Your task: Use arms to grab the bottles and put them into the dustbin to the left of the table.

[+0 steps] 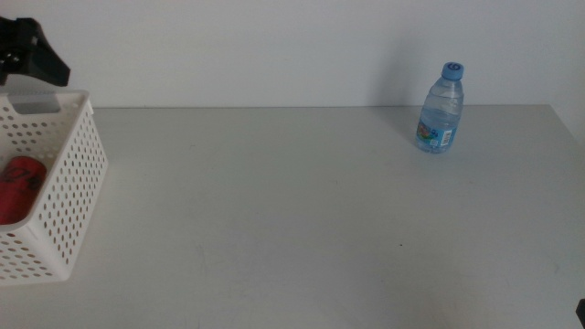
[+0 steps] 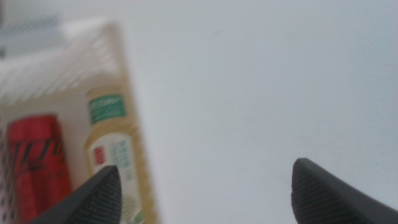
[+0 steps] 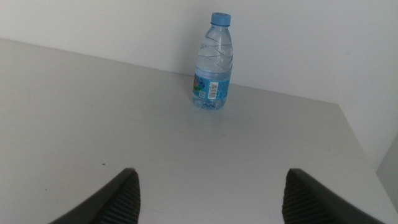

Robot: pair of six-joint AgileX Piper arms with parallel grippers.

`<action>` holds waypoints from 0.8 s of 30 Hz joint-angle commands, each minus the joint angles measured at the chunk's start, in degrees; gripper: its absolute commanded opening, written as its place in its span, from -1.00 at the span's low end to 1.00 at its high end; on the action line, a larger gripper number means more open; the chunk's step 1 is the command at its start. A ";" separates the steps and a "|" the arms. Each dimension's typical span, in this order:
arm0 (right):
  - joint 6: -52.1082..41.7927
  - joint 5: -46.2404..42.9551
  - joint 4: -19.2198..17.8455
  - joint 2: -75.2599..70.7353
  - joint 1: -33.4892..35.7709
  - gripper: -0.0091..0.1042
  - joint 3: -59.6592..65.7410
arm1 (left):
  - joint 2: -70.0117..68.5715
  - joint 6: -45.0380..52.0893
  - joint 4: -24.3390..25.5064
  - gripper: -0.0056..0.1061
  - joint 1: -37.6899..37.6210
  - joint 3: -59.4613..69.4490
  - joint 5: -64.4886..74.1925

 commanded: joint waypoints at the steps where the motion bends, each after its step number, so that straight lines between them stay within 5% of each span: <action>1: -0.26 -4.02 -0.32 -1.23 -0.48 0.19 -0.53 | -4.90 3.08 -3.80 0.78 -3.55 -1.65 -1.20; 6: -0.26 -4.02 -0.32 -1.23 -0.48 0.19 -0.53 | -12.34 2.24 -2.74 0.78 -13.97 1.94 -8.10; 14: -0.26 -4.02 -0.32 -1.23 -0.48 0.19 -0.53 | -32.46 0.38 3.44 0.78 -30.49 25.65 -32.23; 20: -0.26 -4.02 -0.32 -1.23 -0.48 0.19 -0.53 | -44.07 -0.96 3.63 0.78 -36.03 40.91 -38.95; 24: -0.26 -4.02 -0.32 -1.23 -0.48 0.19 -0.53 | -50.22 -10.31 10.76 0.78 -38.39 48.40 -41.89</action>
